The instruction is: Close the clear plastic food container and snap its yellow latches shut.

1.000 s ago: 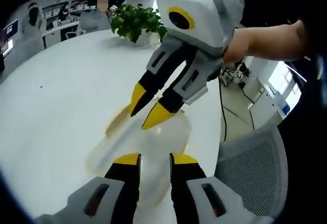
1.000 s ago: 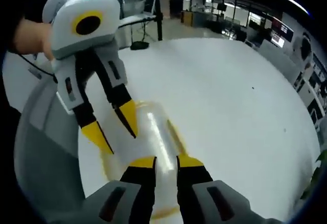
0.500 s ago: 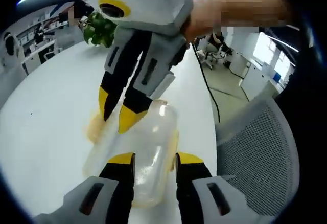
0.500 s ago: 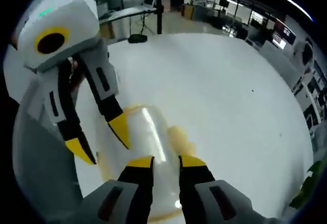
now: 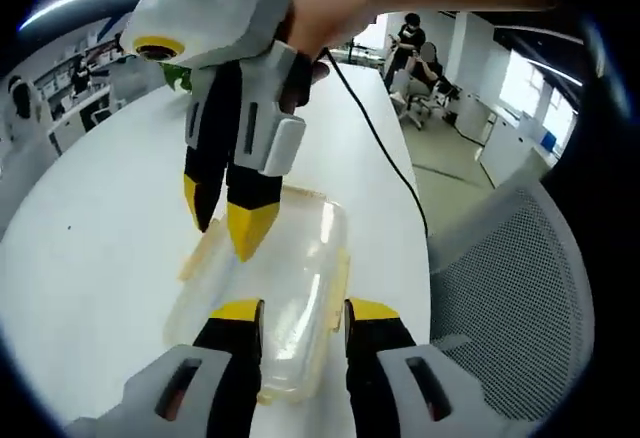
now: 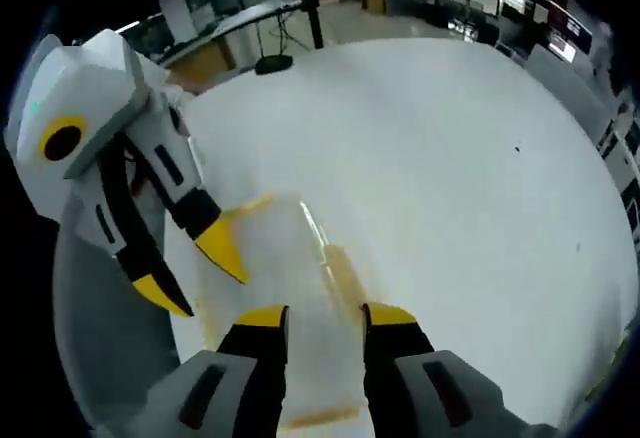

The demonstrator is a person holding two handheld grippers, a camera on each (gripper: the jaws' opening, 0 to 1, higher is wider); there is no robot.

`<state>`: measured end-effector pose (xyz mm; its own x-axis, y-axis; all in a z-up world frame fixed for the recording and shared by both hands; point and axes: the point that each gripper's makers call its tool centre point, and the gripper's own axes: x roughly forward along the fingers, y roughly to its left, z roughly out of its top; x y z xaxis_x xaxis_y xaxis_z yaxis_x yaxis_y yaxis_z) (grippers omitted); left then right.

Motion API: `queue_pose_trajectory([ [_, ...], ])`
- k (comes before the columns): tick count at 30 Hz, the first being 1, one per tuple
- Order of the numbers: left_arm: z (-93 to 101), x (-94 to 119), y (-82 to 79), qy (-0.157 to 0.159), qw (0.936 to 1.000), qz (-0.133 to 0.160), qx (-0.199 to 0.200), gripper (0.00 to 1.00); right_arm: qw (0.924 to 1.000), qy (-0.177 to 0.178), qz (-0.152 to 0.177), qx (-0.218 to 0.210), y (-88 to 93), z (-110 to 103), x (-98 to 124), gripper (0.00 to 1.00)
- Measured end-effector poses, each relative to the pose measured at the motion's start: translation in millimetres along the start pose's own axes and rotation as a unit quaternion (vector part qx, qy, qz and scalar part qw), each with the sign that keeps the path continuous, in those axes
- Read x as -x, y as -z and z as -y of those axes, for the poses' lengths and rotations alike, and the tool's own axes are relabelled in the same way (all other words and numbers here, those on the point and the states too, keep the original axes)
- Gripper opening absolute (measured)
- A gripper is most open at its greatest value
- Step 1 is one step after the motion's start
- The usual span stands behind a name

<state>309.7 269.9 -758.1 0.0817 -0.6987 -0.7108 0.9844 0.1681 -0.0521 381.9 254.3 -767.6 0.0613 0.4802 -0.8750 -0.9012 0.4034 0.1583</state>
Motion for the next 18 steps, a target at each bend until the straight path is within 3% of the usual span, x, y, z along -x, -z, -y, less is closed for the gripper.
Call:
queue_pose_trajectory([
  [9, 6.9, -1, 1.3, -0.008, 0.9994, -0.015, -0.03, 0.38, 0.9979, -0.053, -0.03, 0.02, 1.9, -3, 2, 0.3],
  [13, 1.0, -2, 8.5, -0.045, 0.9908, -0.073, -0.105, 0.46, 0.9956, -0.077, -0.036, 0.039, 0.5, -7, 0, 0.33],
  [18, 1.3, -12, 2.0, -0.073, 0.9889, -0.072, -0.108, 0.46, 0.9925, -0.103, -0.046, 0.046, 2.3, -8, -6, 0.37],
])
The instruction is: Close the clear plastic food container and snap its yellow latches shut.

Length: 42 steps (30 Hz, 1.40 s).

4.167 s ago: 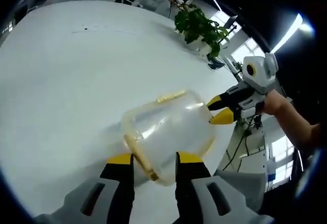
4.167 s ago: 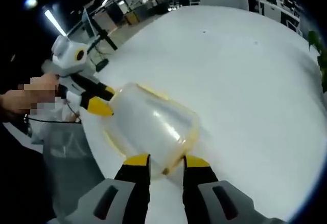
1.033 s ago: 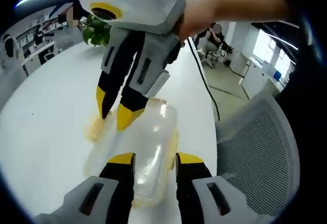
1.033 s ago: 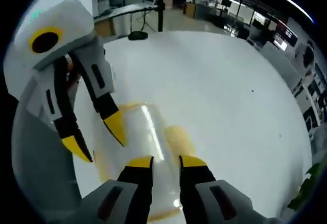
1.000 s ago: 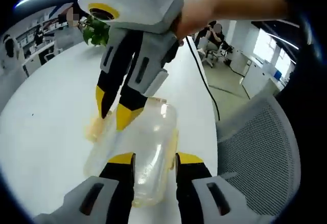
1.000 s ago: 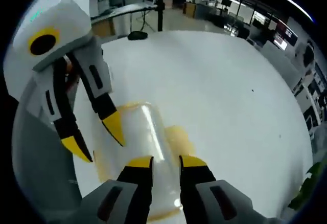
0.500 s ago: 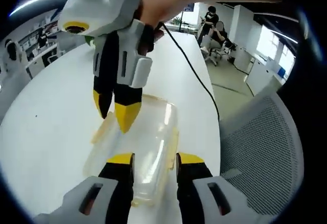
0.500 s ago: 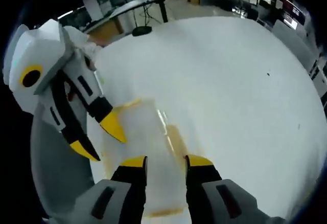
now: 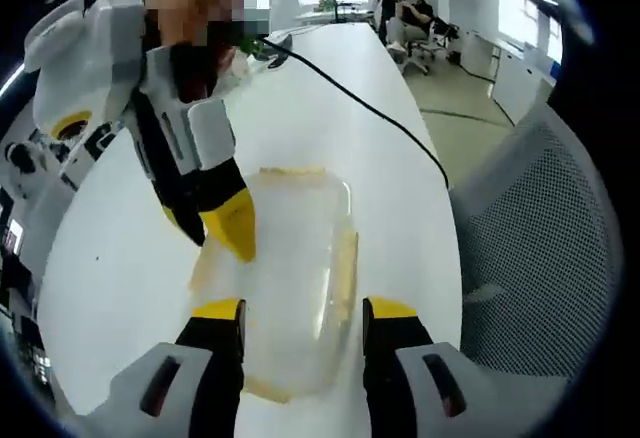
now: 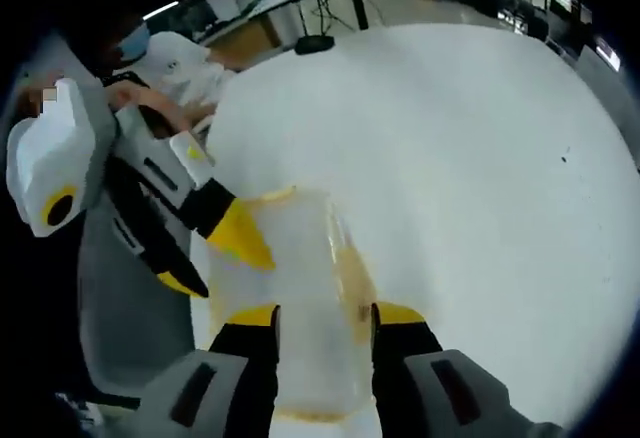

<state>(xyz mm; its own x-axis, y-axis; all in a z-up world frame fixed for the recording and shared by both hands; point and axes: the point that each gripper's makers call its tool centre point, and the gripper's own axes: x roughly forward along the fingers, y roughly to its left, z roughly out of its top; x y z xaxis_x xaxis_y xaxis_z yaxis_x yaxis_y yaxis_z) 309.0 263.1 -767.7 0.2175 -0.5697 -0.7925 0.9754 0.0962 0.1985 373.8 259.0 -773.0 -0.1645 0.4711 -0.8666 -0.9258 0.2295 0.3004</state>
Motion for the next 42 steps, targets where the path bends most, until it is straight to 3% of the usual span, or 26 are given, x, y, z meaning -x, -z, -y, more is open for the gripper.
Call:
queue_pose_trajectory([
  [5, -2.9, -12, -3.3, -0.028, 0.9991, -0.014, -0.029, 0.48, 0.9999, -0.015, -0.005, 0.007, 2.4, 1, -4, 0.38],
  [6, -5.5, -13, -6.2, -0.033, 0.9978, -0.006, -0.057, 0.5, 0.9998, -0.016, -0.005, 0.007, 2.3, 1, -4, 0.38],
  [10, -4.4, -12, -4.0, -0.034, 0.9984, -0.011, -0.043, 0.5, 0.9998, -0.017, -0.006, 0.009, 3.0, 0, -4, 0.37],
  [17, -1.1, -15, -3.9, -0.036, 0.9979, -0.001, -0.054, 0.46, 0.9996, -0.028, -0.007, -0.003, 7.7, 0, -1, 0.28],
  [18, -13.2, -10, 3.5, -0.073, 0.995, -0.028, -0.063, 0.44, 0.9995, -0.029, -0.009, -0.001, 8.2, 0, -3, 0.28],
  [19, -2.2, -15, -0.2, -0.046, 0.9973, -0.01, -0.057, 0.44, 0.9995, -0.029, -0.009, -0.006, 7.9, -1, -4, 0.28],
  [24, -1.9, -15, -1.1, -0.044, 0.9975, -0.01, -0.054, 0.44, 0.9988, -0.029, -0.03, -0.024, 6.1, -1, -7, 0.26],
  [25, -4.1, -13, -0.2, -0.043, 0.9977, -0.011, -0.051, 0.44, 0.9971, -0.025, -0.066, -0.029, 15.6, -2, -4, 0.25],
  [27, -4.8, -13, 1.3, -0.041, 0.9977, -0.005, -0.054, 0.44, 0.998, -0.031, -0.05, -0.025, 5.3, -4, -9, 0.25],
  [32, -2.9, -12, -0.8, -0.048, 0.9974, 0.003, -0.053, 0.44, 0.9988, -0.027, -0.04, -0.008, 4.2, -2, -7, 0.26],
  [42, -2.7, -12, -2.2, -0.05, 0.9974, 0.005, -0.052, 0.45, 0.9991, 0.003, -0.038, 0.015, -3.3, -2, -7, 0.28],
])
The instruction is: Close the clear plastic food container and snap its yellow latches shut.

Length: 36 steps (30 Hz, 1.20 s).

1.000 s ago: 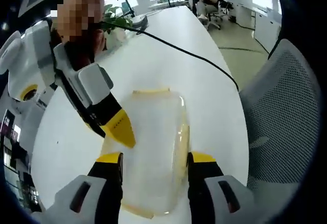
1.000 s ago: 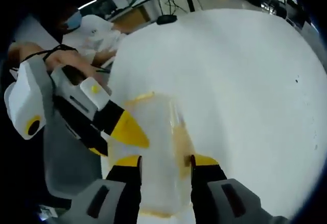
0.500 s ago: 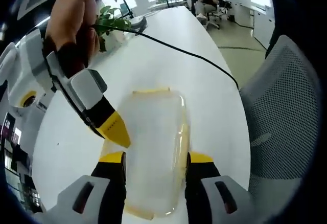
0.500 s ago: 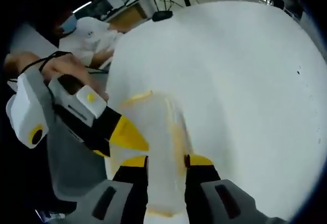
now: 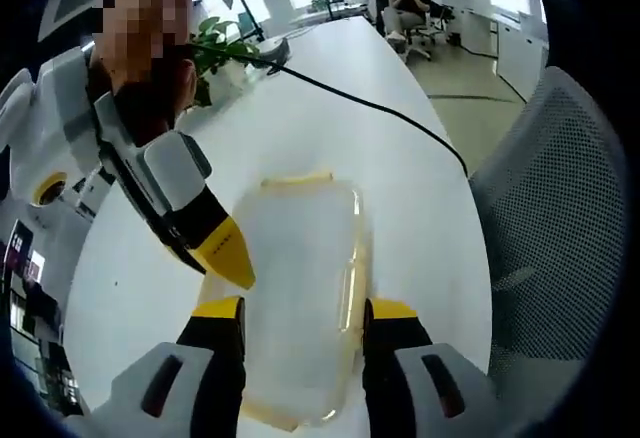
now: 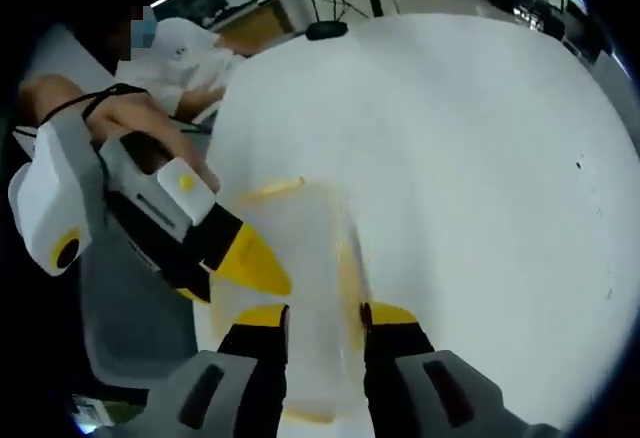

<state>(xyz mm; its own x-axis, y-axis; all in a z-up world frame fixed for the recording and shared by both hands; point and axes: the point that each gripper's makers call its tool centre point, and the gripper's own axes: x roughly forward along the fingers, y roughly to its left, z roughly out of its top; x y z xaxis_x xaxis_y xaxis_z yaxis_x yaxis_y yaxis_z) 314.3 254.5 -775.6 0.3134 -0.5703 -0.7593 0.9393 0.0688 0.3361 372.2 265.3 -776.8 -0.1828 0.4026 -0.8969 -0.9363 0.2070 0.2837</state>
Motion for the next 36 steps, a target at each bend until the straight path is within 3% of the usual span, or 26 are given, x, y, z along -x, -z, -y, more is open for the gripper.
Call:
queue_pose_trajectory([
  [4, 0.2, 0, -2.6, 0.004, 1.0, -0.005, -0.004, 0.46, 0.9997, 0.015, 0.018, -0.008, 0.3, 1, 2, 0.28],
  [7, -1.7, 3, -6.5, 0.021, 0.9993, 0.004, 0.031, 0.47, 0.9989, 0.034, 0.03, 0.007, -3.1, 0, 4, 0.28],
  [13, -0.5, 7, -12.3, 0.029, 0.9988, 0.014, 0.036, 0.45, 0.9965, 0.066, 0.047, 0.016, 0.5, -2, 9, 0.27],
  [18, -4.7, 19, -29.3, 0.032, 0.9944, 0.057, 0.083, 0.48, 0.9901, 0.086, 0.109, -0.017, -4.2, -5, 24, 0.26],
  [20, -5.8, 22, -31.6, 0.048, 0.9893, 0.067, 0.12, 0.48, 0.9869, 0.088, 0.129, -0.041, -2.1, -7, 29, 0.27],
  [23, -10.8, 26, -28.3, 0.056, 0.9871, 0.069, 0.133, 0.48, 0.9823, 0.096, 0.152, -0.052, 1.2, -10, 34, 0.28],
  [28, -10.7, 29, -18.5, 0.076, 0.9853, 0.054, 0.143, 0.48, 0.9806, 0.101, 0.158, -0.057, 13.6, -21, 36, 0.3],
  [36, -14.7, 32, -12.3, 0.1, 0.9797, 0.048, 0.167, 0.49, 0.983, 0.118, 0.139, -0.018, 17.4, -34, 38, 0.34],
])
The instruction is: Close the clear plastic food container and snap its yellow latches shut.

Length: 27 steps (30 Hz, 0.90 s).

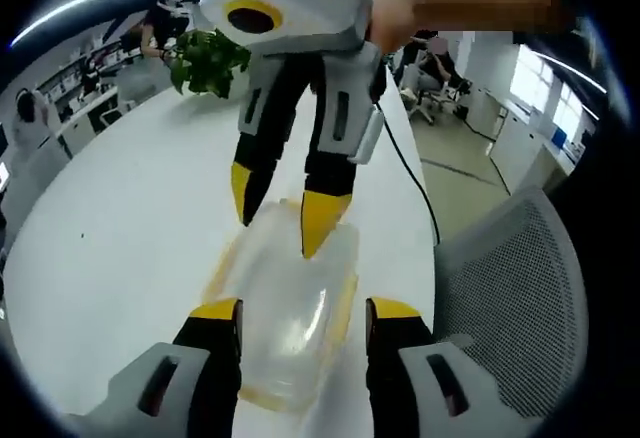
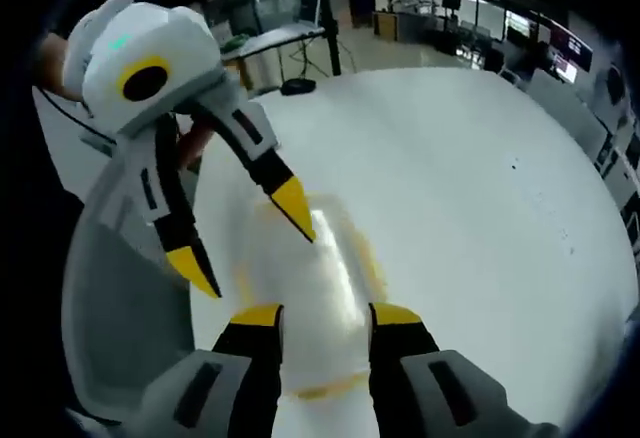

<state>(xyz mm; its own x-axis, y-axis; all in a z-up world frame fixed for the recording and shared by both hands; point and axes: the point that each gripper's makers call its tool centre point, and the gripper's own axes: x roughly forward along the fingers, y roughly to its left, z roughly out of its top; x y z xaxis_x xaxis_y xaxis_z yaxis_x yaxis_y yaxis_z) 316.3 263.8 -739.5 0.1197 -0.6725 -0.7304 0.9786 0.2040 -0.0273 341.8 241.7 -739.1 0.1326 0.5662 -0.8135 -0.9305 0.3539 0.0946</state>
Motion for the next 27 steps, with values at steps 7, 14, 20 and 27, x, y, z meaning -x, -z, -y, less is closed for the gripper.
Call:
queue_pose_trajectory([
  [7, -3.6, 1, -0.2, 0.009, 0.9999, -0.006, -0.007, 0.48, 0.9996, -0.008, -0.007, 0.026, -5.5, -11, -1, 0.35],
  [14, -5.7, 0, 4.5, 0.027, 0.9992, -0.026, -0.017, 0.48, 0.999, -0.007, -0.015, 0.041, -5.7, -12, -2, 0.35],
  [20, -8.2, 0, 9.1, 0.038, 0.9981, -0.042, -0.022, 0.48, 0.9973, -0.007, -0.042, 0.06, 3.8, -11, -3, 0.35],
  [27, -12.9, -2, 16.8, 0.046, 0.9963, -0.064, -0.034, 0.48, 0.9959, -0.006, -0.053, 0.073, 9.6, -9, -1, 0.36],
])
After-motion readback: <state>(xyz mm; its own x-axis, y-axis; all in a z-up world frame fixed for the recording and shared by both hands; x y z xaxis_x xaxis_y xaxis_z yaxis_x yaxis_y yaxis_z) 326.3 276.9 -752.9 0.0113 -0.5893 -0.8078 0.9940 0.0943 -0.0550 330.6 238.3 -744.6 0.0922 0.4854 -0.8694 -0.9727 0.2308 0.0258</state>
